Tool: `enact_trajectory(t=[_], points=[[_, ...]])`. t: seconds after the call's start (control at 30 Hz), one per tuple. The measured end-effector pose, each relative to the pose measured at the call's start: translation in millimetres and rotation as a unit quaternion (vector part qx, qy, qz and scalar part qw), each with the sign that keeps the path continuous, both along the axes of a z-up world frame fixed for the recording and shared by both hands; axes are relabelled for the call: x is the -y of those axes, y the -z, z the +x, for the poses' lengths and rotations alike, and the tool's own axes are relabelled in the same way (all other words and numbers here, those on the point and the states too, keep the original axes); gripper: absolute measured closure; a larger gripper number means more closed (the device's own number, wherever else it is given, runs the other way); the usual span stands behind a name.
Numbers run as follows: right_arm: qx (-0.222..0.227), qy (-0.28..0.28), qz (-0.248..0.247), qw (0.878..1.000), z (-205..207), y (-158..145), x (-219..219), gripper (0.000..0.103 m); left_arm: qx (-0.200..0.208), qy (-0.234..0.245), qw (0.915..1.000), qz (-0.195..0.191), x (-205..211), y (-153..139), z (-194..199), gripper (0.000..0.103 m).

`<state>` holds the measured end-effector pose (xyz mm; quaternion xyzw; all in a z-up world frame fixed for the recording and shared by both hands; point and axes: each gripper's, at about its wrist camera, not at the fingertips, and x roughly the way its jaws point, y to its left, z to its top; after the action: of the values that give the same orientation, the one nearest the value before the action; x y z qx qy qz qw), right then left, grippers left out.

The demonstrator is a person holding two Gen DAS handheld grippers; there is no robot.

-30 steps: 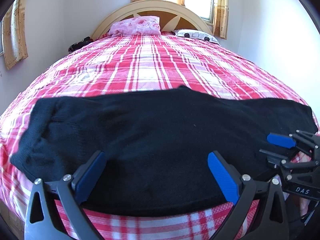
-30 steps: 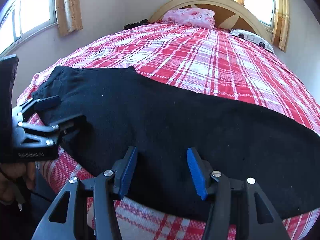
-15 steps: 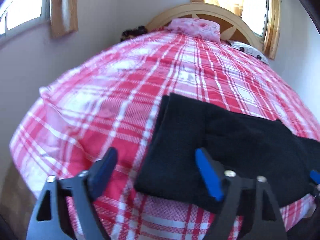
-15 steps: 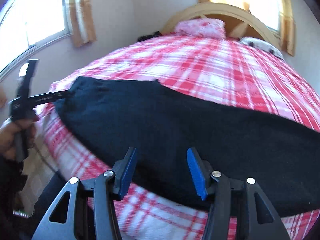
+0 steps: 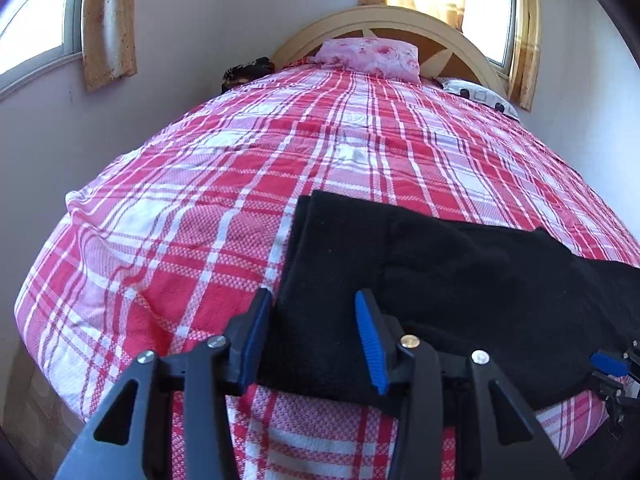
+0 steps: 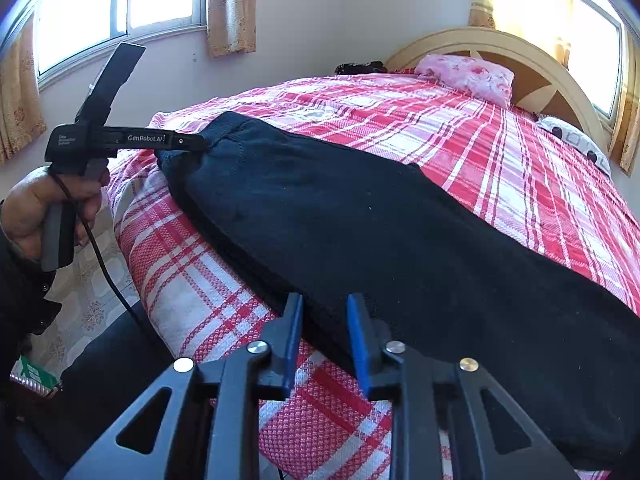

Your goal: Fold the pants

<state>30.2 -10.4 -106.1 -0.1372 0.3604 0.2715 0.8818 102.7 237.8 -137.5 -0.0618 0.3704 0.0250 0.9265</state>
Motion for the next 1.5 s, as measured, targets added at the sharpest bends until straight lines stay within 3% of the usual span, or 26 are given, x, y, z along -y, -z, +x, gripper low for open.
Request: enact_trajectory(t=[0.17, 0.23, 0.37, 0.47, 0.6, 0.7, 0.73, 0.77, 0.87, 0.93, 1.0, 1.2, 1.3, 1.37, 1.5], points=[[-0.007, 0.003, 0.004, 1.000, 1.8, -1.3, -0.2, 0.097, 0.010, -0.015, 0.9998, -0.009, -10.2, -0.8, -1.8, 0.084], [-0.016, 0.006, 0.009, 1.000, 4.5, -1.9, 0.5, 0.099, 0.013, -0.018, 0.9996, -0.016, -13.2, -1.5, -2.5, 0.089], [-0.007, 0.003, 0.000, 1.000, -0.7, -10.6, -6.7, 0.100, 0.014, -0.020, 0.9996, -0.017, -15.0, -2.0, -1.8, 0.091], [0.000, -0.013, -0.048, 0.999, -7.8, -0.4, -20.6, 0.100, 0.010, -0.019, 0.9995, -0.022, -17.3, 0.0, -0.7, 0.091], [0.038, -0.022, -0.076, 0.996, -21.2, 3.7, -24.4, 0.100, 0.010, -0.020, 0.9996, -0.019, -17.0, 0.2, -1.9, 0.090], [0.045, -0.024, -0.083, 0.995, -22.9, 7.9, -24.3, 0.099, 0.005, -0.029, 0.9996, -0.006, -15.7, -0.8, -1.9, 0.078], [0.043, -0.025, -0.077, 0.996, -22.1, 7.6, -22.5, 0.099, 0.001, -0.034, 0.9994, 0.002, -14.0, -2.5, -2.7, 0.066], [0.041, -0.023, -0.068, 0.997, -21.1, 5.3, -20.0, 0.099, 0.000, -0.039, 0.9991, 0.015, -10.3, -5.6, -4.3, 0.054], [0.007, 0.003, -0.009, 1.000, -12.2, -3.0, 3.7, 0.096, 0.020, -0.035, 0.9983, 0.043, 9.1, -18.6, -13.6, 0.032], [-0.004, 0.027, 0.011, 1.000, -8.7, -5.7, 20.0, 0.088, 0.032, -0.020, 0.9981, 0.047, 27.9, -25.1, -18.8, 0.026], [-0.002, 0.061, 0.014, 0.998, -6.3, -8.9, 41.1, 0.075, 0.039, 0.012, 0.9983, 0.041, 50.3, -28.3, -20.5, 0.026], [0.010, 0.171, -0.003, 0.985, 0.2, -18.9, 109.5, 0.074, 0.014, 0.114, 0.9929, 0.030, 116.4, -9.5, -18.9, 0.026], [0.001, 0.199, -0.021, 0.980, 2.6, -15.2, 132.2, 0.074, -0.011, 0.126, 0.9916, 0.024, 126.3, 4.7, -19.1, 0.023], [-0.020, 0.206, -0.032, 0.978, 4.7, -6.1, 144.0, 0.074, -0.007, 0.129, 0.9909, 0.036, 127.9, 4.2, -22.8, 0.021], [-0.024, 0.192, -0.001, 0.981, -1.5, -2.3, 157.5, 0.074, -0.017, 0.125, 0.9916, 0.031, 126.7, -1.0, -27.0, 0.021]])
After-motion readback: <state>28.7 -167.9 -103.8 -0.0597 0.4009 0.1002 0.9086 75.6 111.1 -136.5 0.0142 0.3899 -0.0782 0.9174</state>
